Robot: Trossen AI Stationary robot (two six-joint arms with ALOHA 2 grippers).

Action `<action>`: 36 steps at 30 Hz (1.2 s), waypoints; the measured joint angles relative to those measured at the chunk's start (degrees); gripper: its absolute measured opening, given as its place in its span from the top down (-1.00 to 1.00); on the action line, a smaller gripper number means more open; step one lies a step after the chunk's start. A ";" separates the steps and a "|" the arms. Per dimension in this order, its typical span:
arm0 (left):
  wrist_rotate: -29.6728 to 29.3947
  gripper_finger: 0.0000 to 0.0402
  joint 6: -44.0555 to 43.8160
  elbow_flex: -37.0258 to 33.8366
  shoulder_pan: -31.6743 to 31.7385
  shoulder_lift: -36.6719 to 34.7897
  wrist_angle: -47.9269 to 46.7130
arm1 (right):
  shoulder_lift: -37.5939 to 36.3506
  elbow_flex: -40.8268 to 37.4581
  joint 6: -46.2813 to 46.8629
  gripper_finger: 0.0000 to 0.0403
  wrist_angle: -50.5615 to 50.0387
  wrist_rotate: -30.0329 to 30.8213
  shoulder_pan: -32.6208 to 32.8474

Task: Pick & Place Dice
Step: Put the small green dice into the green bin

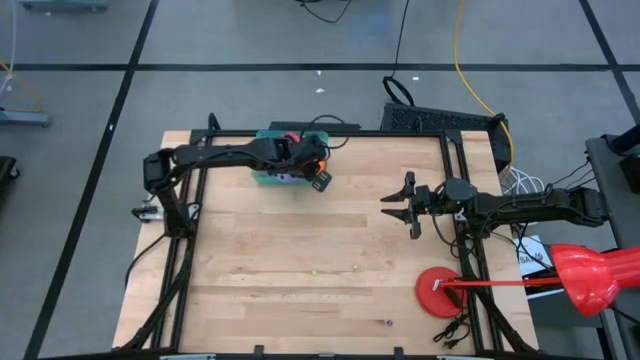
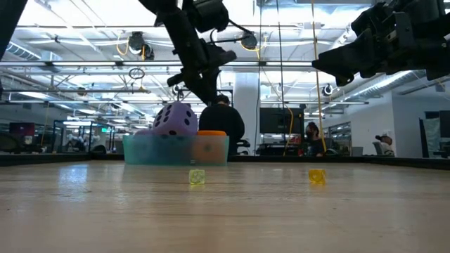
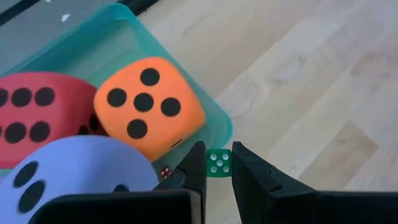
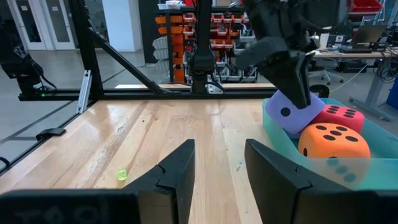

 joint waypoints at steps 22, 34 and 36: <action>0.51 0.77 9.03 0.08 4.42 1.70 0.26 | 0.02 0.00 0.00 0.36 0.00 0.00 -0.01; 2.63 0.77 12.97 18.86 3.65 9.86 -11.76 | 0.02 -0.02 0.00 0.36 0.00 0.00 0.00; 2.82 0.77 13.06 18.40 2.88 9.86 -14.06 | 0.00 -0.02 0.00 0.36 0.03 0.00 0.01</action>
